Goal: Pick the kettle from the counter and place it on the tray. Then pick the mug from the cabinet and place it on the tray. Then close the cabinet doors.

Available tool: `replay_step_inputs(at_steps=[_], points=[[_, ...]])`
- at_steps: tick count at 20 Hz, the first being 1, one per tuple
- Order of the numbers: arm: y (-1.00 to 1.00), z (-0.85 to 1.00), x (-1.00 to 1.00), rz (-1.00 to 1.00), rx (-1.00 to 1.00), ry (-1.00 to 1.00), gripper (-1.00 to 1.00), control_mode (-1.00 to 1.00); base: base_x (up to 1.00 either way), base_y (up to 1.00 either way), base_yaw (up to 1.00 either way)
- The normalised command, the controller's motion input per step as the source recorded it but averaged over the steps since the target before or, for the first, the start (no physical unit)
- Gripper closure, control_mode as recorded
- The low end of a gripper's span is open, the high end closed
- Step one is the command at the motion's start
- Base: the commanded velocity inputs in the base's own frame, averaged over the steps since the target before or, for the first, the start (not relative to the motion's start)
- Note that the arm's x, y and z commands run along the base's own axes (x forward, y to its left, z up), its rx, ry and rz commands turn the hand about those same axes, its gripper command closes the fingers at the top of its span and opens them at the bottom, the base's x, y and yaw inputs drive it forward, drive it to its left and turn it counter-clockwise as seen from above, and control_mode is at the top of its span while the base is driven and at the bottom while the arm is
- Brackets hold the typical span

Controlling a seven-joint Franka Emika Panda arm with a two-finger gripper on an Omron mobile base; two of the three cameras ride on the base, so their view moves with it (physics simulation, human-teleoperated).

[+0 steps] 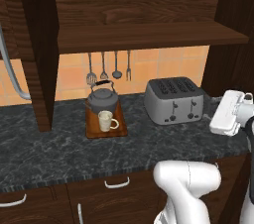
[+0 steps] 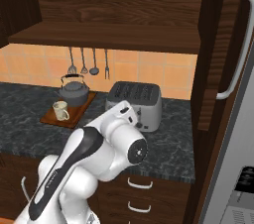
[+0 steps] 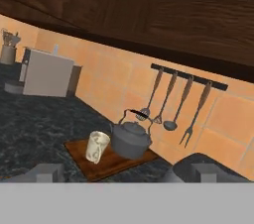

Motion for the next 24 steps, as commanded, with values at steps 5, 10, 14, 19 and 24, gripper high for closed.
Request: replay_step_inputs(at_steps=[5, 10, 14, 19, 24], points=[[-0.36, -0.01, -0.3, -0.18, 0.13, -0.04, -1.0, -1.0, 0.0, 0.0, 0.0], [-0.47, 0.0, -0.36, -0.15, 0.19, -0.28, -1.0, -1.0, 0.0, 0.0, 0.0], [-0.84, 0.05, -0.25, -0.07, 0.19, -0.24, -1.0, -1.0, 0.0, 0.0, 0.0], [-0.53, -0.02, -0.29, -0.1, 0.05, -0.18, -1.0, -1.0, 0.0, 0.0, 0.0], [-0.82, 0.13, -0.01, -0.21, 0.06, -0.08, -1.0, -1.0, 0.0, 0.0, 0.0]])
